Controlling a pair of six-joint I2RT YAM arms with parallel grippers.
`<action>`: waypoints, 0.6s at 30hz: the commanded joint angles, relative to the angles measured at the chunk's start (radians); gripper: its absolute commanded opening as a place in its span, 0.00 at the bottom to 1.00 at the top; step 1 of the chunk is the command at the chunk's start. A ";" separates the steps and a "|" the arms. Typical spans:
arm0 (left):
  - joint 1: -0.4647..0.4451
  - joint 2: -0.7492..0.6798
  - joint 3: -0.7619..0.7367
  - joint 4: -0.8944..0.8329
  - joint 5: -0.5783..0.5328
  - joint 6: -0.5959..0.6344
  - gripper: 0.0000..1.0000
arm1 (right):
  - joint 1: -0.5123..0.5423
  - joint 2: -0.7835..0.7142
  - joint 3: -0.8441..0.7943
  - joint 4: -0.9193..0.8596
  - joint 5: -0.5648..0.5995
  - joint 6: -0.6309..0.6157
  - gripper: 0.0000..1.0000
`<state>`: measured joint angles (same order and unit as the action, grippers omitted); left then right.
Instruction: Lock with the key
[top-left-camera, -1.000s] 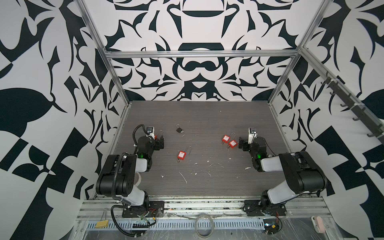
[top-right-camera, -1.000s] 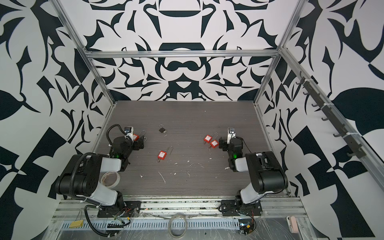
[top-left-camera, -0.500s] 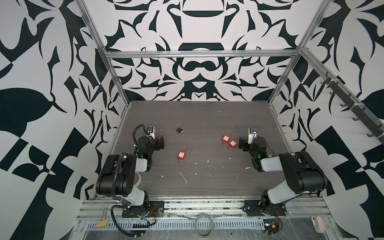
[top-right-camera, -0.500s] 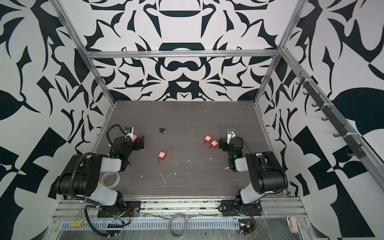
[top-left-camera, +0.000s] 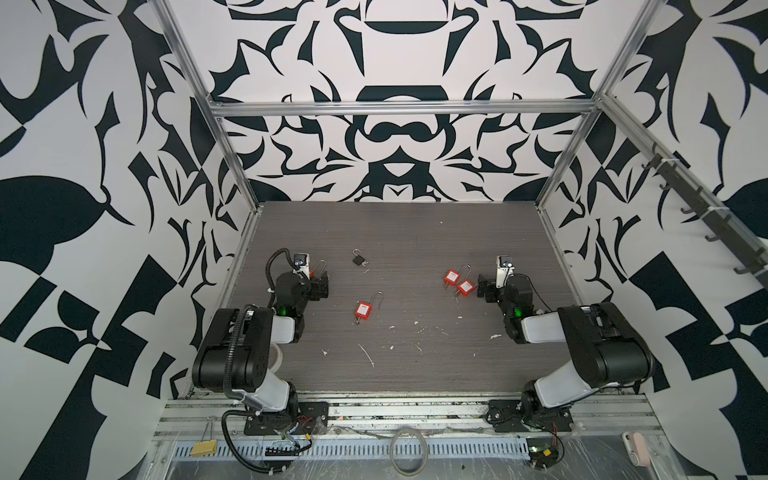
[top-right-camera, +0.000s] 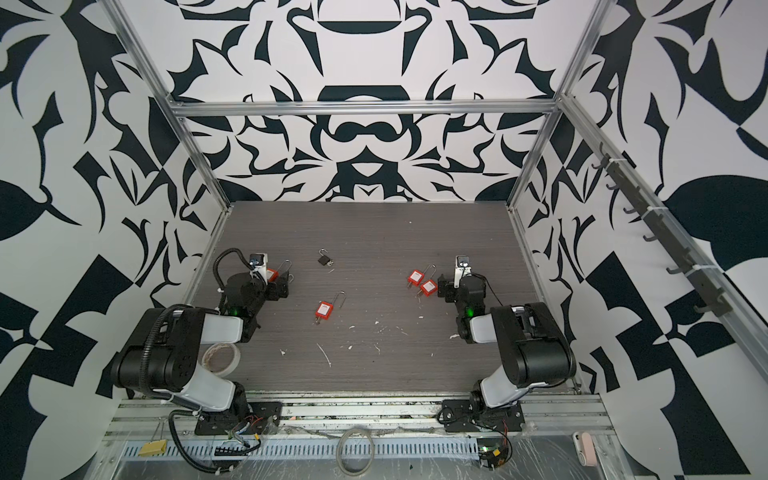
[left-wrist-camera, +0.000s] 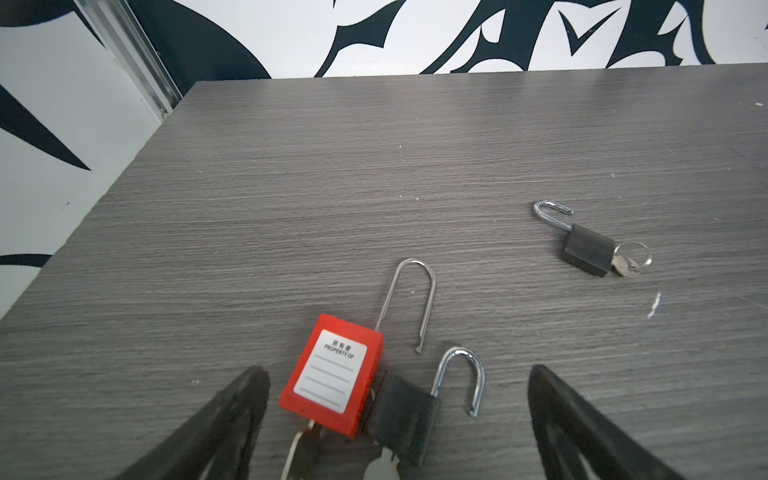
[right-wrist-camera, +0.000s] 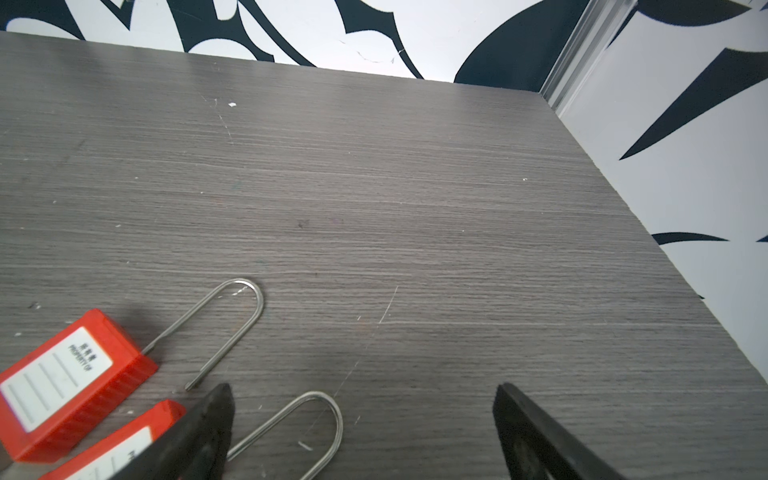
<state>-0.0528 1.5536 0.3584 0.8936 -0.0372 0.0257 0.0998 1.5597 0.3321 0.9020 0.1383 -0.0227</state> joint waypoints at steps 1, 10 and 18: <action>-0.002 0.006 0.015 0.016 0.012 0.000 0.99 | 0.000 -0.003 0.016 0.029 0.007 0.000 1.00; -0.002 -0.110 0.011 -0.061 -0.027 -0.018 0.99 | 0.012 -0.222 0.053 -0.206 0.137 0.024 0.99; -0.003 -0.333 0.063 -0.304 -0.069 -0.069 0.99 | 0.018 -0.403 0.086 -0.416 0.066 0.084 0.93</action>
<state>-0.0528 1.3098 0.3653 0.7300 -0.0872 0.0025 0.1116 1.2194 0.3683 0.5987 0.2333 0.0227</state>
